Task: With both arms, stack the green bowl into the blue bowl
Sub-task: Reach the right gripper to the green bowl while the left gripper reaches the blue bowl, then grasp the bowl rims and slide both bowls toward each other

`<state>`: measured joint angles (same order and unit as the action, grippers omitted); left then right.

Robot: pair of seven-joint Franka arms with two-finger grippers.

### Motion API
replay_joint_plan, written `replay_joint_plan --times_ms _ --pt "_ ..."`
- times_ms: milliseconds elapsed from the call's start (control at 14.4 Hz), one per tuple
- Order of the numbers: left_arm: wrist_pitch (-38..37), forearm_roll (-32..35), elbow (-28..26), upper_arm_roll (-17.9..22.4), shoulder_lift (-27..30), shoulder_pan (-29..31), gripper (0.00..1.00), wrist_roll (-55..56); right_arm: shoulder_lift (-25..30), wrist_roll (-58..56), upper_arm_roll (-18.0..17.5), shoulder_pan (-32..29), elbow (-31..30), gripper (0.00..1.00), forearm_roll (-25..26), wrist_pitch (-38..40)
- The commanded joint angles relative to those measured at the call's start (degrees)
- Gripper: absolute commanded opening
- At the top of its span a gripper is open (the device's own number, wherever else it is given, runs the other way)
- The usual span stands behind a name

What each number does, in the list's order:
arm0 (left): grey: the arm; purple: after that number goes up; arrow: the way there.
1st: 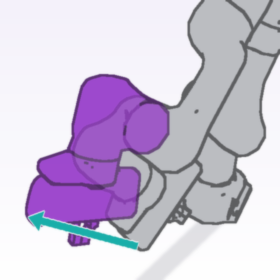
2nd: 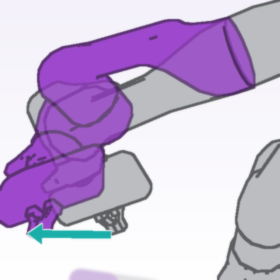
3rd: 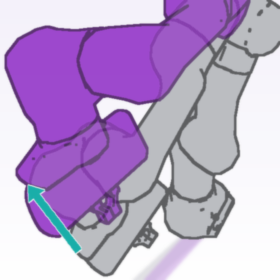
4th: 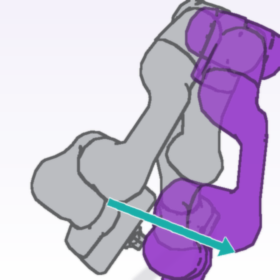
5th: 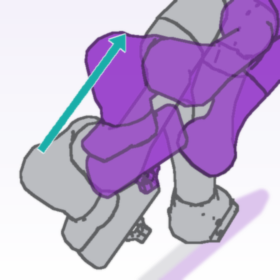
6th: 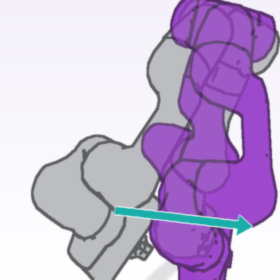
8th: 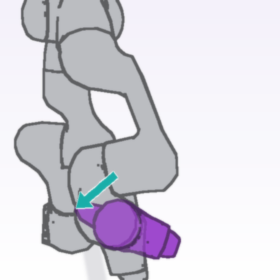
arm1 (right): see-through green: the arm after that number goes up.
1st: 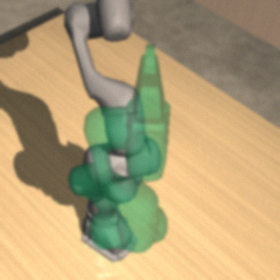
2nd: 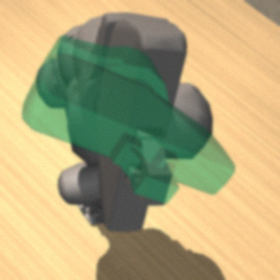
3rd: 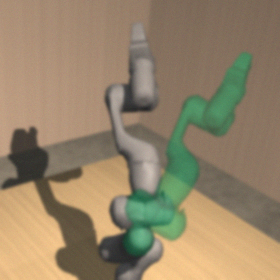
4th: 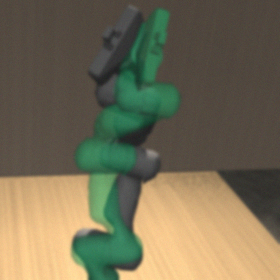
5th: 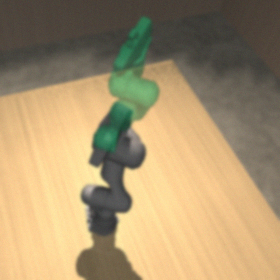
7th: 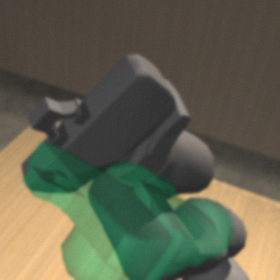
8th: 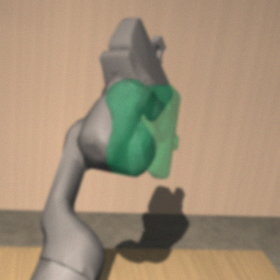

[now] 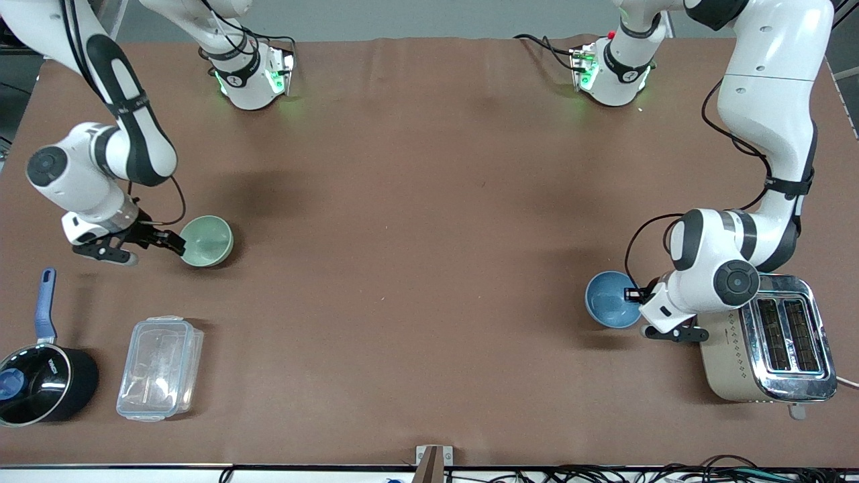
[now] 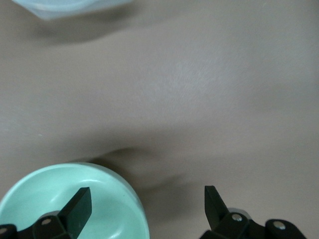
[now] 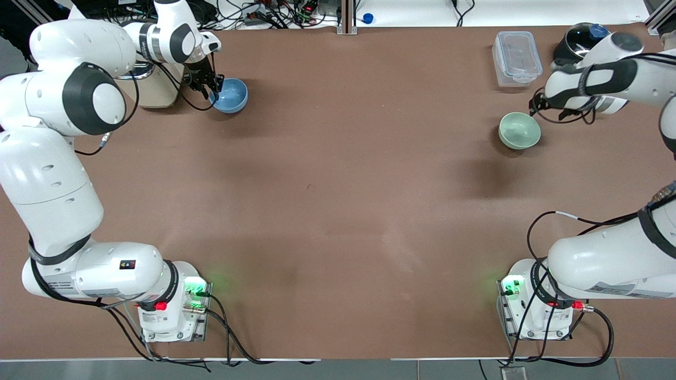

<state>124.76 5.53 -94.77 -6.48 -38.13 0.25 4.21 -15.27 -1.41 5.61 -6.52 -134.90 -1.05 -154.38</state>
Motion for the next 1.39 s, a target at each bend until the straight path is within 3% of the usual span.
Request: replay_joint_plan --times_ms 0,70,209,278,348,626,835,1113,1322 --pt "0.22 0.8 1.34 0.06 -0.01 -0.87 0.0 0.27 -0.46 -0.17 -0.69 -0.34 -1.15 0.93 0.26 -0.93" --pt "0.22 0.53 2.38 -0.2 0.25 -1.04 0.0 0.27 -0.81 -0.09 -0.69 -0.25 -1.15 0.81 -0.09 -1.45" --pt "-2.31 0.27 5.63 -3.26 0.6 -1.22 0.0 0.36 -0.99 0.44 -0.69 -0.25 -1.24 0.43 -0.62 -2.16" --pt "-3.72 0.27 7.12 -5.45 1.13 -1.22 0.0 1.84 -0.99 0.88 -0.78 -0.25 -1.24 0.06 -0.88 -1.9" --pt "-4.86 0.27 8.18 -7.74 1.31 -1.31 0.0 4.2 -0.82 2.54 -0.78 0.1 -1.15 0.0 -1.23 -1.11" --pt "-5.4 0.35 8.63 -15.92 0.78 -4.71 0.0 18.24 -0.47 3.08 -0.78 0.72 -0.8 0.0 -1.24 0.21" --pt "-4.35 0.53 9.24 -15.67 -2.37 -14.02 0.0 30.82 1.02 2.9 -0.78 0.8 0.33 0.0 -1.24 3.35" --pt "0.56 0.53 10.74 -15.58 -6.68 -20.54 0.0 40.59 3.4 2.29 -0.87 0.8 12.88 0.0 -1.24 25.04" --pt "2.42 0.71 10.74 -15.49 -8.01 -22.58 0.06 43.51 3.58 2.99 -0.95 2.81 23.08 0.0 -1.93 35.35"
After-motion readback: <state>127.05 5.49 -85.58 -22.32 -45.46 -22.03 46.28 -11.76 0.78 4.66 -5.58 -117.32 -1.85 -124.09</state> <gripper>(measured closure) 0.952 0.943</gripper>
